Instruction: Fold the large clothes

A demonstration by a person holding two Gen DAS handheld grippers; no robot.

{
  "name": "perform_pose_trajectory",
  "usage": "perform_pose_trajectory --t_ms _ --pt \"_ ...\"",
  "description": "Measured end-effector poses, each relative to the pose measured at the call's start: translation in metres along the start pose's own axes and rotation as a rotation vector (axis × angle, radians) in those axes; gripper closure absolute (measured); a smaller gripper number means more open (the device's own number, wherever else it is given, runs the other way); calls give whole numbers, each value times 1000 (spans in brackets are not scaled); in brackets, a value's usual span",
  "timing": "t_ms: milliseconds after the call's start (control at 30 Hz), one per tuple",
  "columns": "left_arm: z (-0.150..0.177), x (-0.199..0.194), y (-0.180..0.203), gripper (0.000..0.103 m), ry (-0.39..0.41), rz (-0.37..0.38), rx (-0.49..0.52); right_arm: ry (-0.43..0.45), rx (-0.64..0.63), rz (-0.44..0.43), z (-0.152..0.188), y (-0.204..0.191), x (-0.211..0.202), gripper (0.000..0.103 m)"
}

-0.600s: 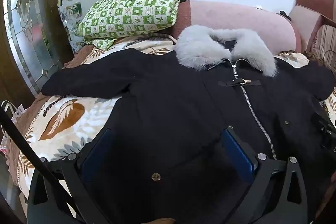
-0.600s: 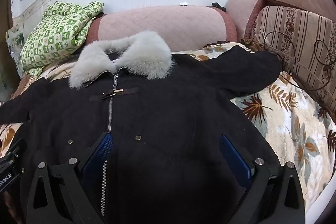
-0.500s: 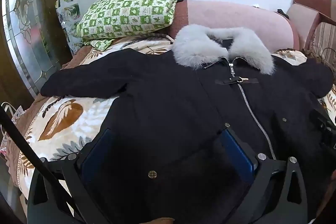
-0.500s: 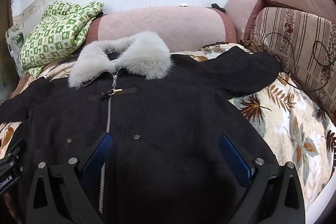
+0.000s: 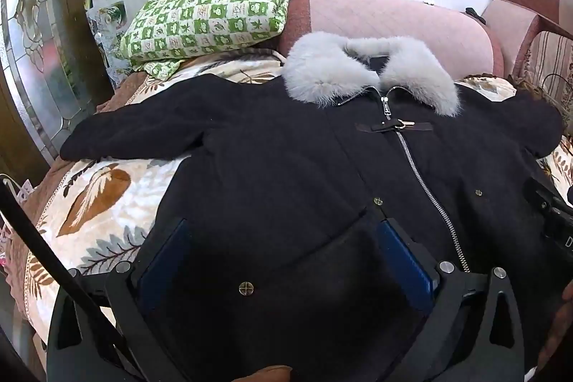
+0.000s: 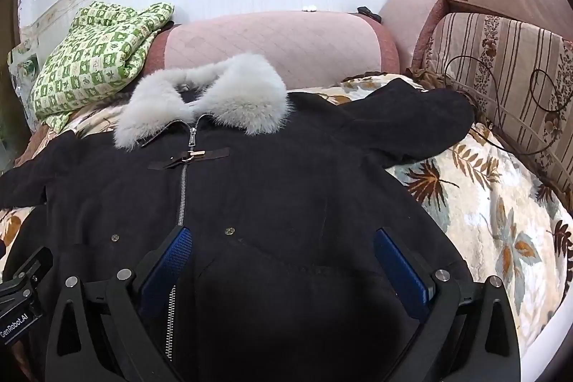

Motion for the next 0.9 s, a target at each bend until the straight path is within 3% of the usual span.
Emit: perform_pose_trajectory --t_ms 900 --pt "6 6 3 0 -23 27 4 -5 -13 5 4 -4 1 0"
Point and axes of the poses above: each gripper's, at about its wrist camera, not at the fingertips, and x roughly the way its jaws point, y to its right, z to its underside, the point moved 7 cm from there along x, roughly the way its jaws point, and after that the axes turned 7 degrees about x, right-handed, at the moved point
